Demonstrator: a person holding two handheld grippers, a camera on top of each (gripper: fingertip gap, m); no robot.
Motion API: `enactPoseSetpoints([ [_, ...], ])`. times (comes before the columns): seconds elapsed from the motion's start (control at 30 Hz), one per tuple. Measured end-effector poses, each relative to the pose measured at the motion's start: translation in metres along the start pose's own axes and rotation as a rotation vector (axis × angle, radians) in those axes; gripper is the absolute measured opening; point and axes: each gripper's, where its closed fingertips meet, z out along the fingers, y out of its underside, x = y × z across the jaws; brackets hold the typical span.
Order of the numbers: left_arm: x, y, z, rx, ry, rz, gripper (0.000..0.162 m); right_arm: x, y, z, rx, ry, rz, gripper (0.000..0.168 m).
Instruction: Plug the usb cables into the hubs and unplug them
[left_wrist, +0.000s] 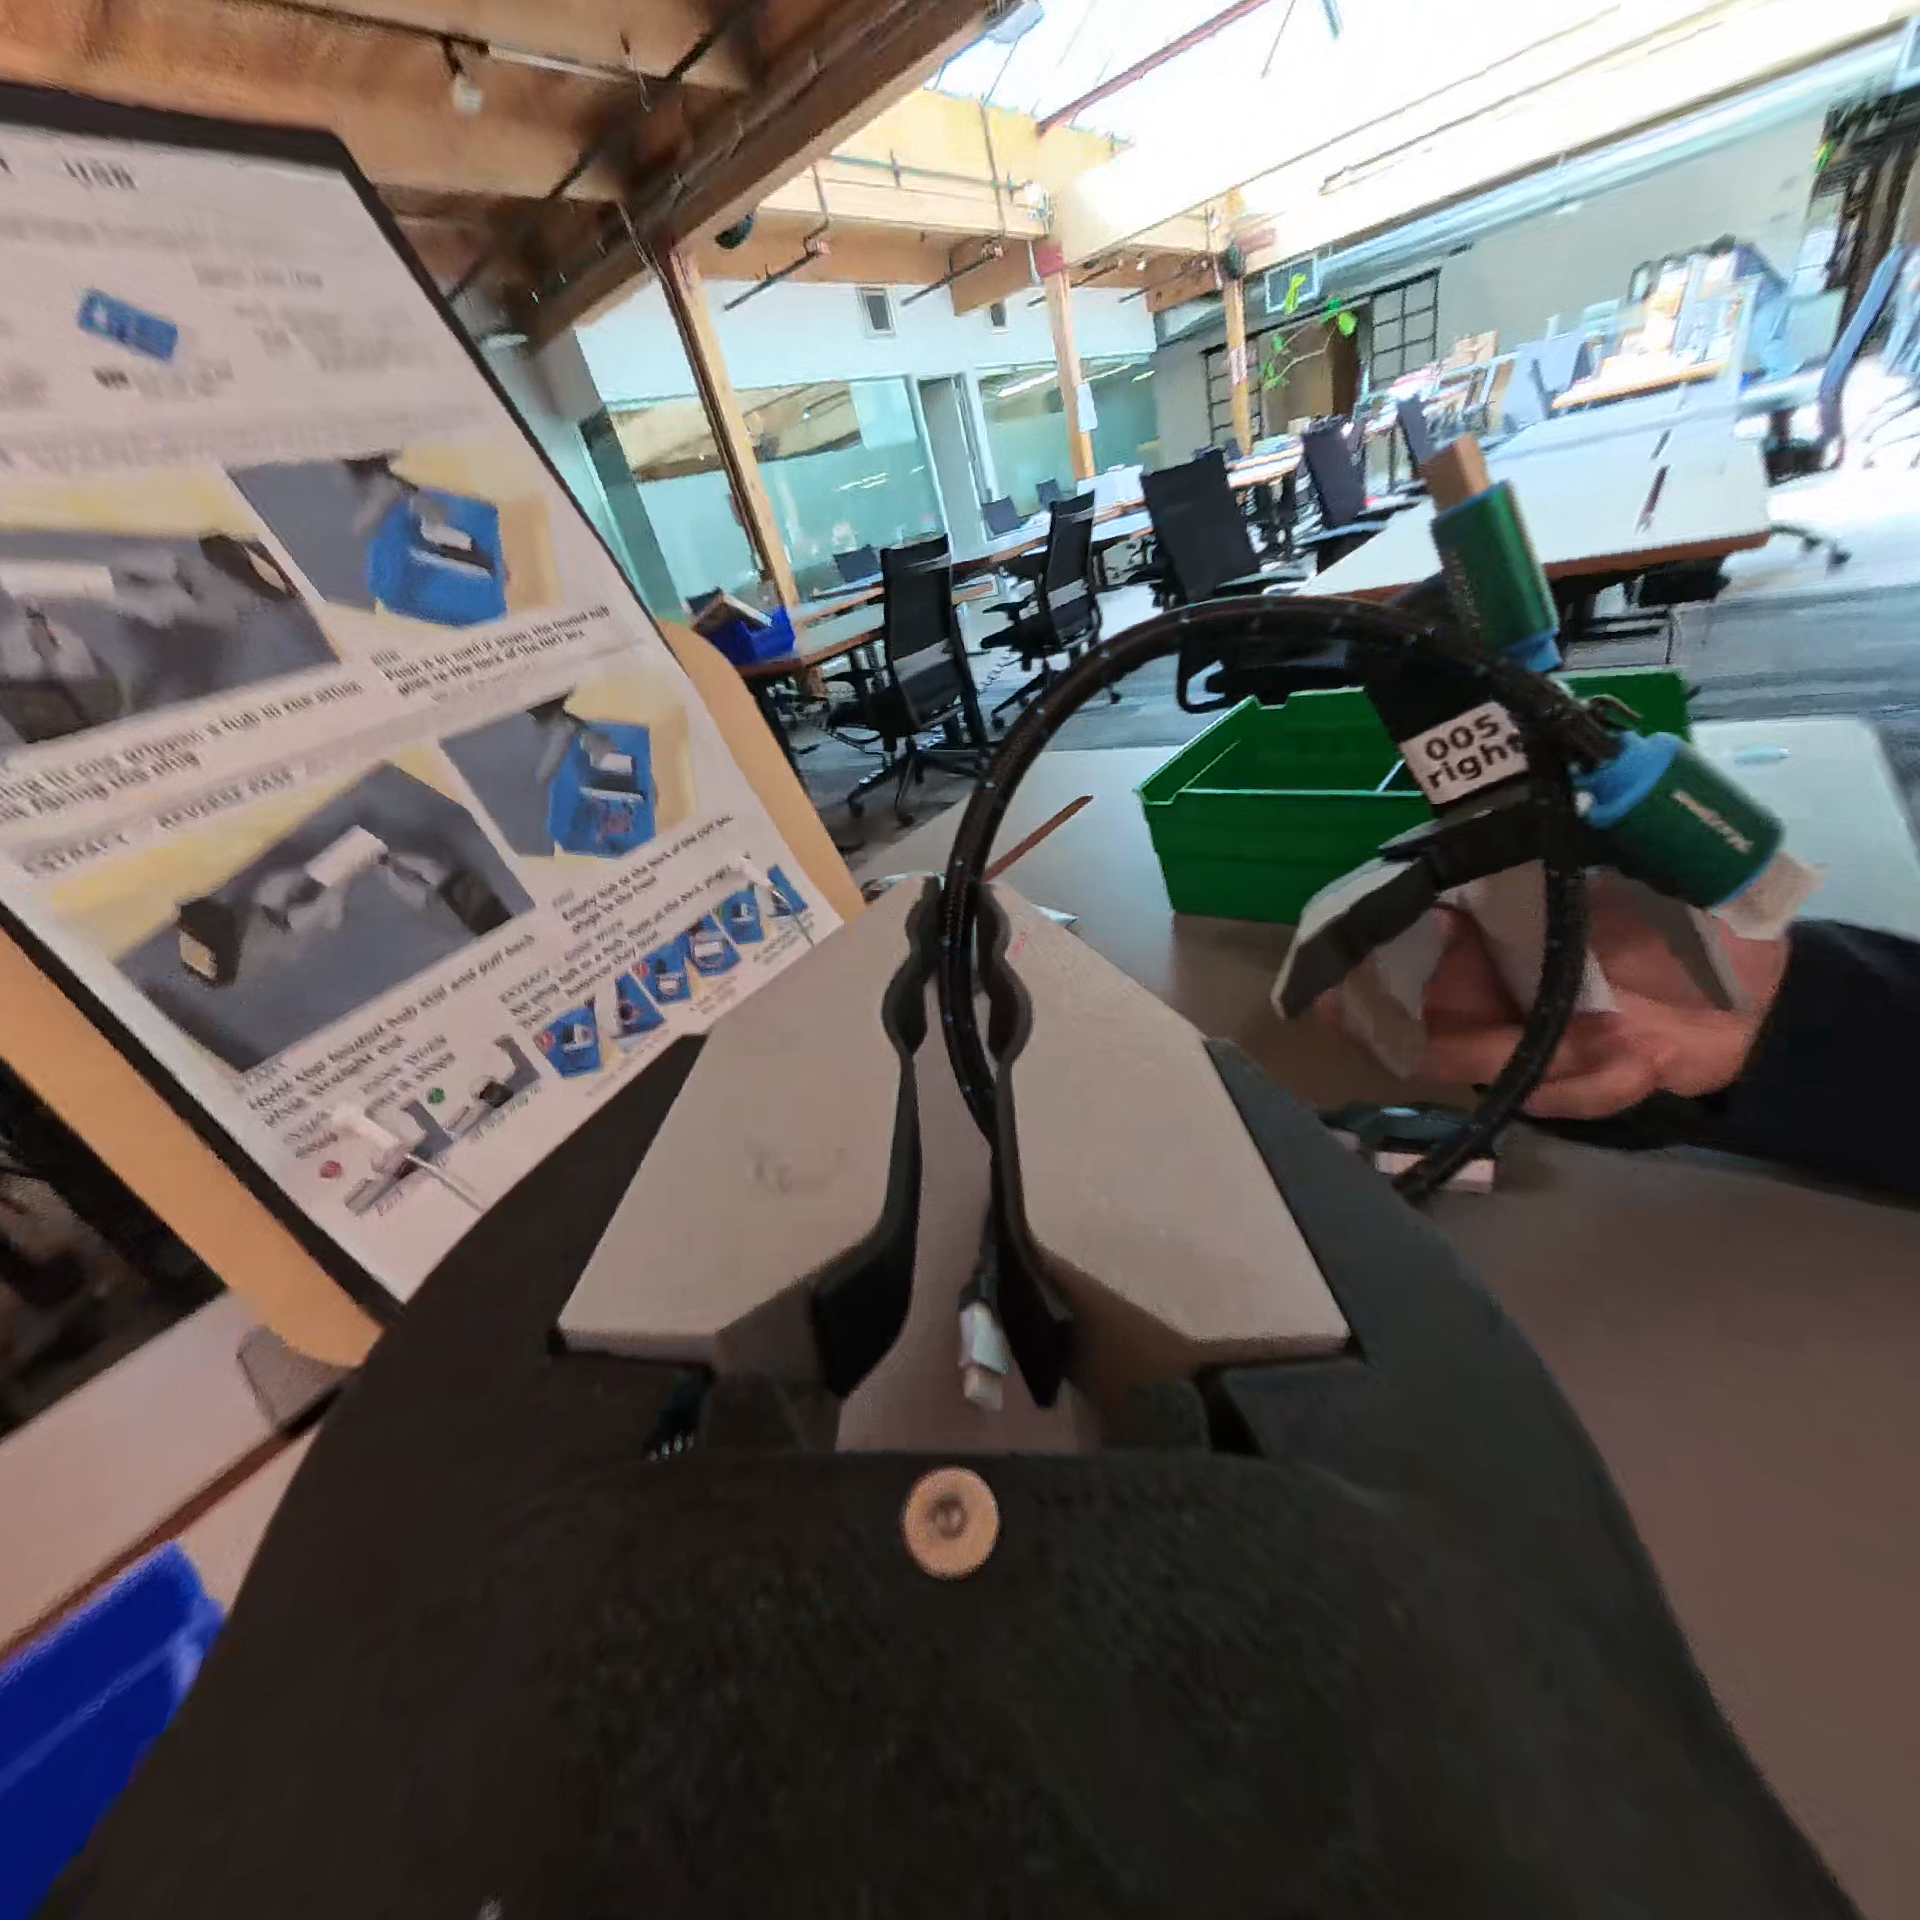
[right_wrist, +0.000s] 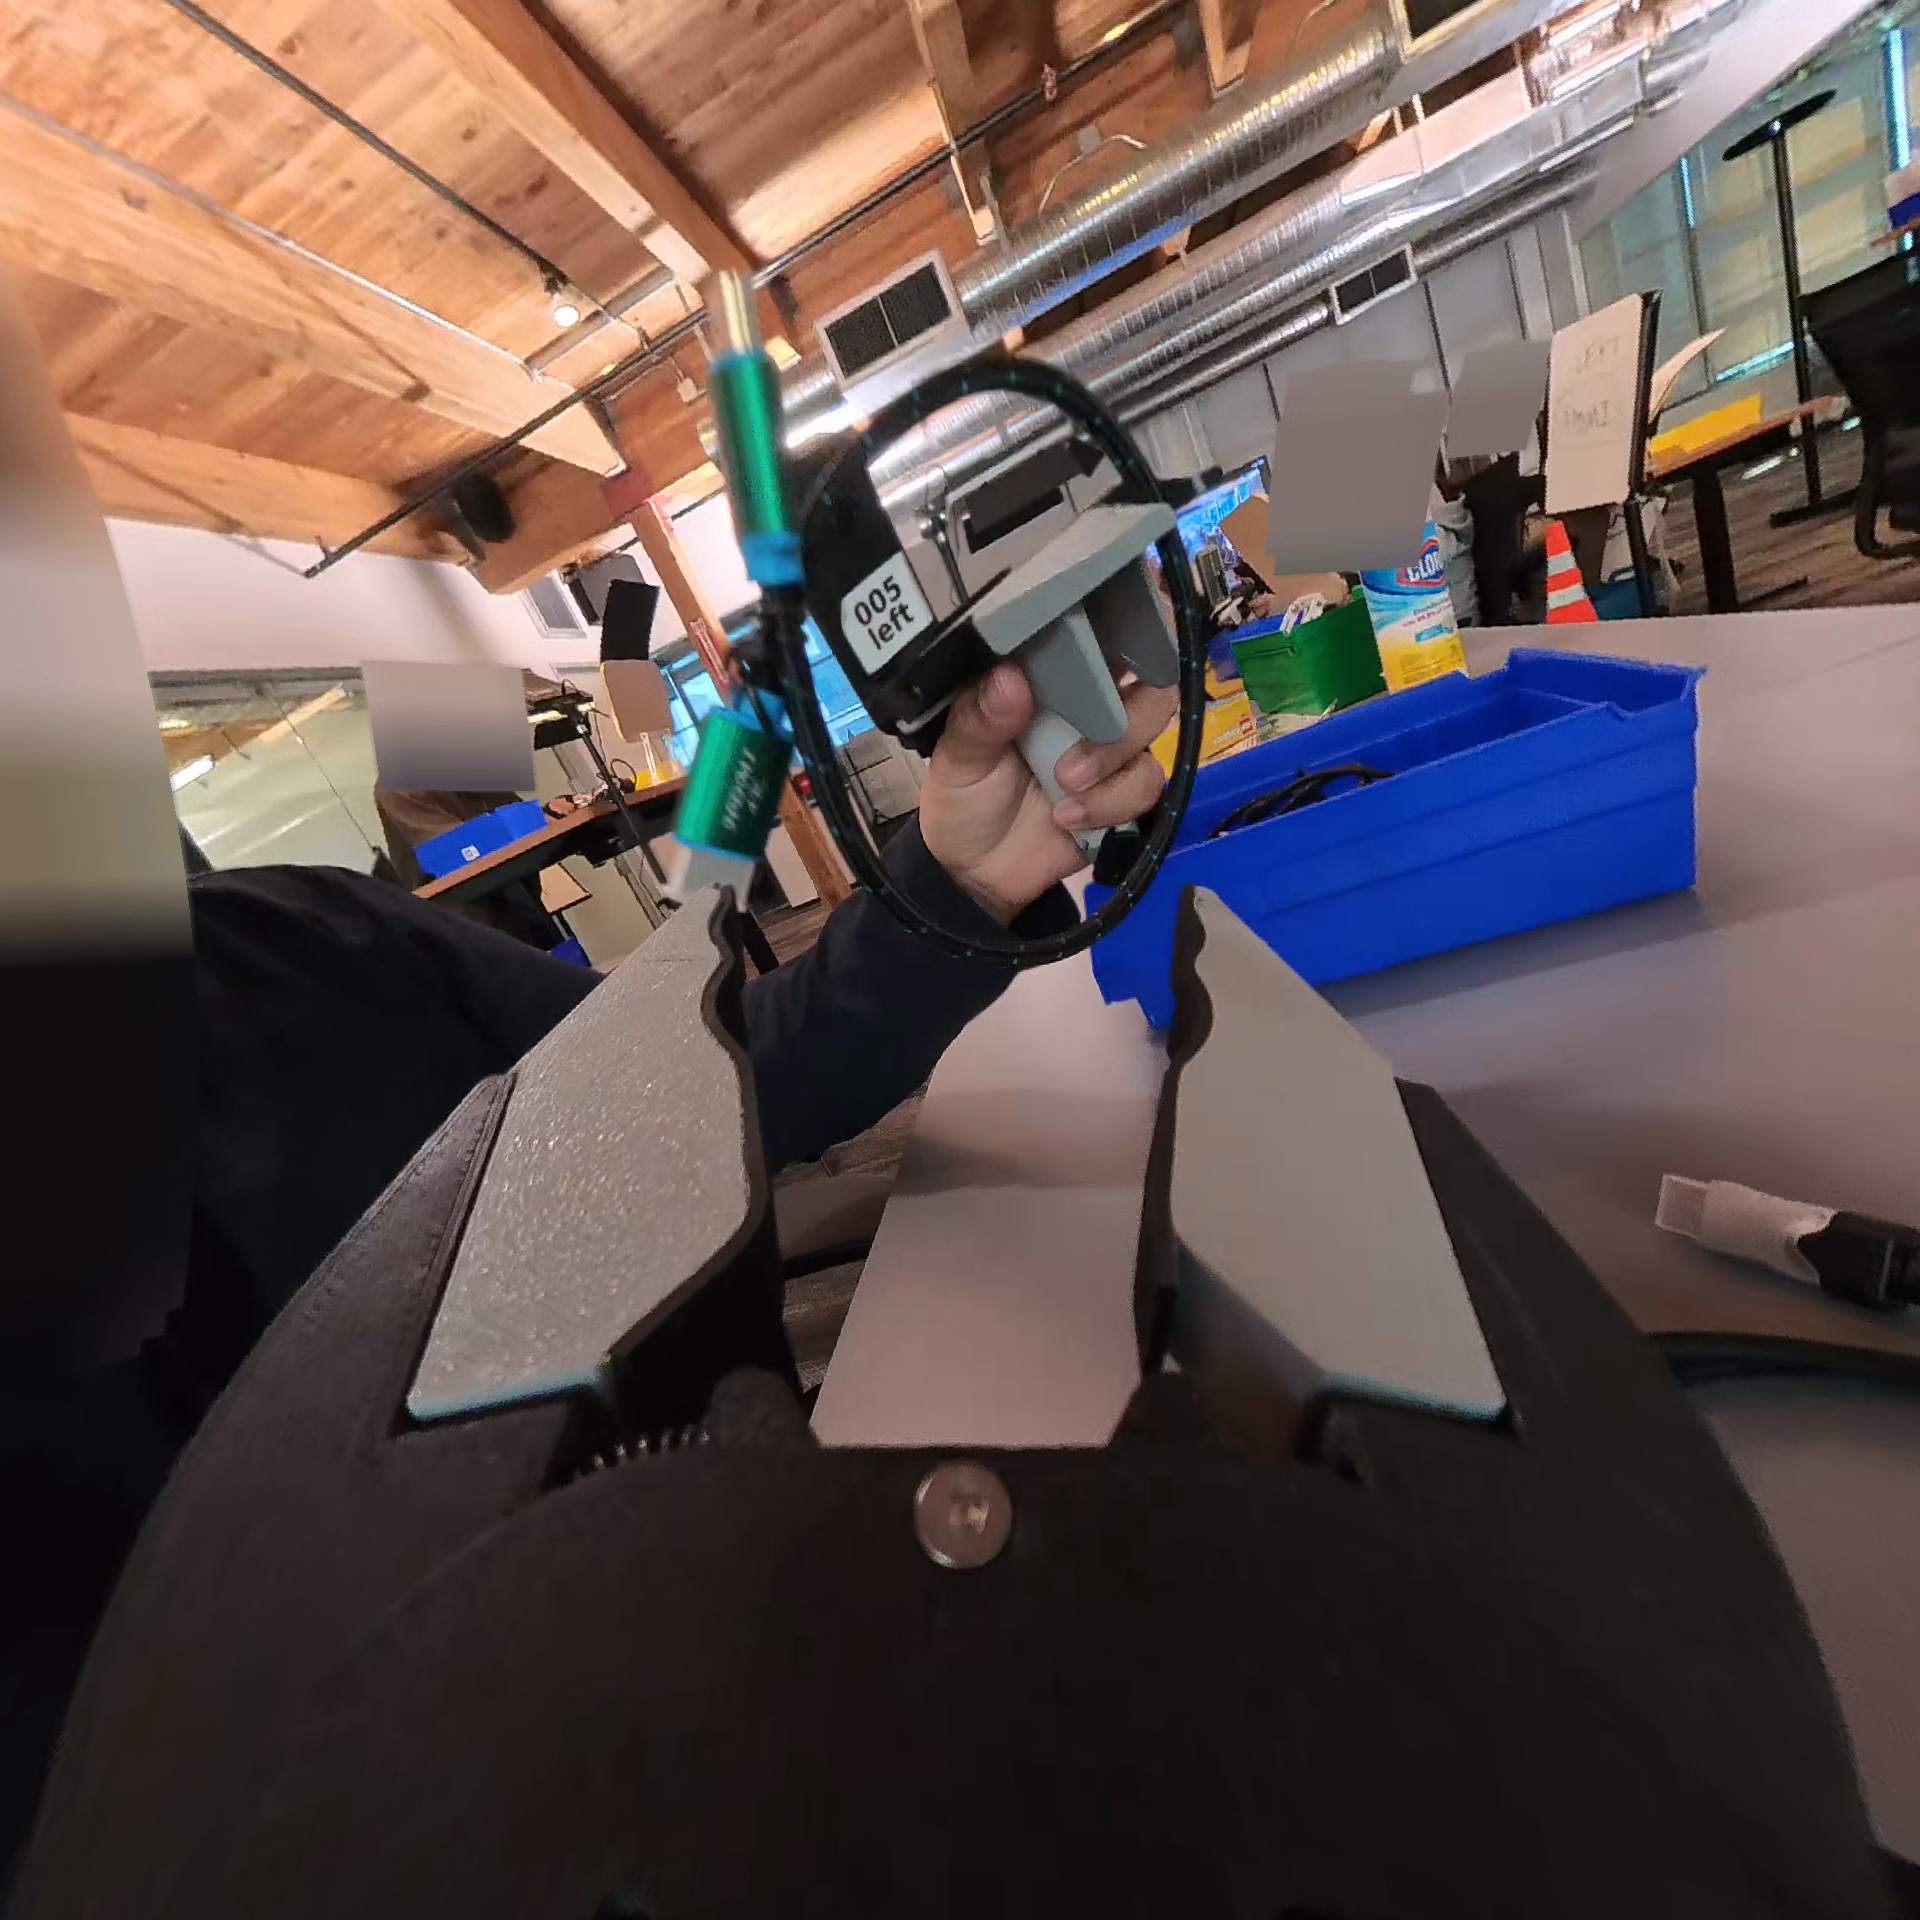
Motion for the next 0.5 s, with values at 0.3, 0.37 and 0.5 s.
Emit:
enactPoseSetpoints([
  [0.3, 0.021, 0.02, 0.003, -0.06, -0.01, 0.103, 0.005, 0.001, 0.009, 0.007, -0.059, 0.044, -0.096, 0.068],
  [0.37, 0.025, 0.023, 0.009, -0.059, -0.011, 0.091, 0.005, 0.006, 0.015, 0.008, -0.087, 0.057, -0.113, 0.035],
  [0.5, 0.017, 0.041, 0.017, -0.115, -0.028, 0.055, 0.005, 0.022, 0.001, -0.004, -0.039, 0.137, -0.13, 0.008],
])
